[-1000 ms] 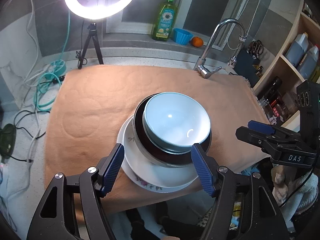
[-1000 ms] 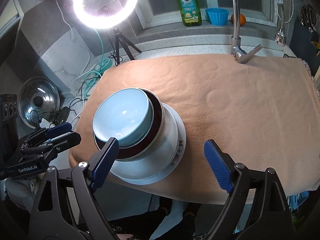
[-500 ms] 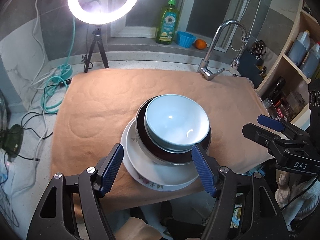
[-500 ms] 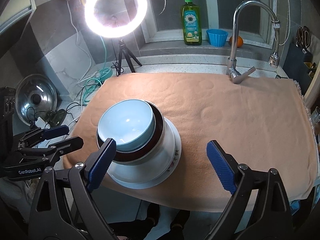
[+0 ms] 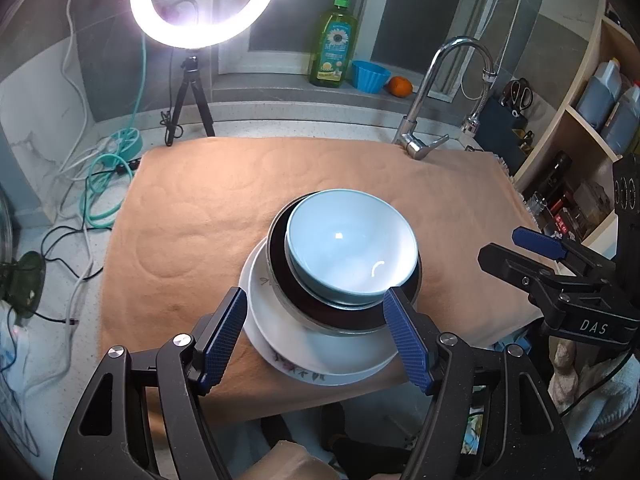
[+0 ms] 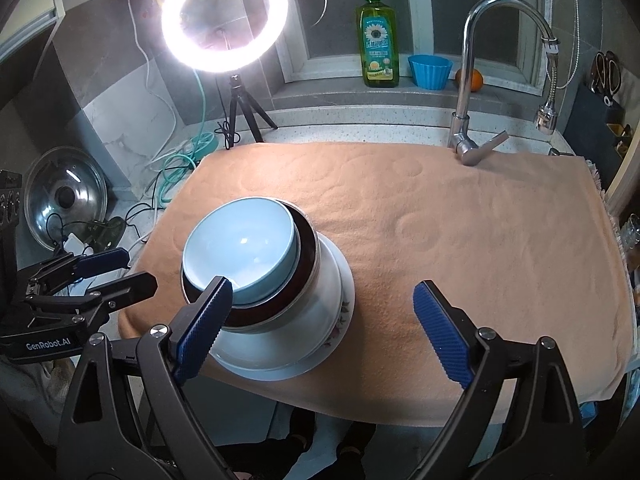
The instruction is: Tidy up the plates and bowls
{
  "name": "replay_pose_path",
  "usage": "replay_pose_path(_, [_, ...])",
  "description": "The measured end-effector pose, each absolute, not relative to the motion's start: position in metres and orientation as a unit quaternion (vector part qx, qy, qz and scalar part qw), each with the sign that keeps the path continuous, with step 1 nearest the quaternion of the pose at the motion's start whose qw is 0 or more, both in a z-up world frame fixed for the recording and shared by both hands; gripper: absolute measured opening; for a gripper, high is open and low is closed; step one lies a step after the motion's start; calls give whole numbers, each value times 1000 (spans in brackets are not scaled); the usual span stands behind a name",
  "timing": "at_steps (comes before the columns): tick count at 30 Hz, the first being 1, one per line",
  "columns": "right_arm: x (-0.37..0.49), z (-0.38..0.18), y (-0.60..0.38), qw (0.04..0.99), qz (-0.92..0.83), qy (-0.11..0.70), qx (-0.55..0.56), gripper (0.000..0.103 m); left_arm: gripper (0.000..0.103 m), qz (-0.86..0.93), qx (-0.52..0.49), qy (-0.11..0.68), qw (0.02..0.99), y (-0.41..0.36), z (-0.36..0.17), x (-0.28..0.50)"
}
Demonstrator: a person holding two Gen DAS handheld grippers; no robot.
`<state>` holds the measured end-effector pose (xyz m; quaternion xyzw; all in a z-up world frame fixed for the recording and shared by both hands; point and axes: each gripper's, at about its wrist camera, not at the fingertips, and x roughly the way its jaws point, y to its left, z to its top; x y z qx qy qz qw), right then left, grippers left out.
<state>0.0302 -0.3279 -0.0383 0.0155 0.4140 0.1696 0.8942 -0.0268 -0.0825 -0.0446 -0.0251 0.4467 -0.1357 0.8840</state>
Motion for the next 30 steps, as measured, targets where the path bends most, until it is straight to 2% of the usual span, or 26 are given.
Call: replay_pose_path(30, [35, -42, -327, 896, 163, 414, 3, 94, 71, -125, -27, 435, 891, -85, -42, -22])
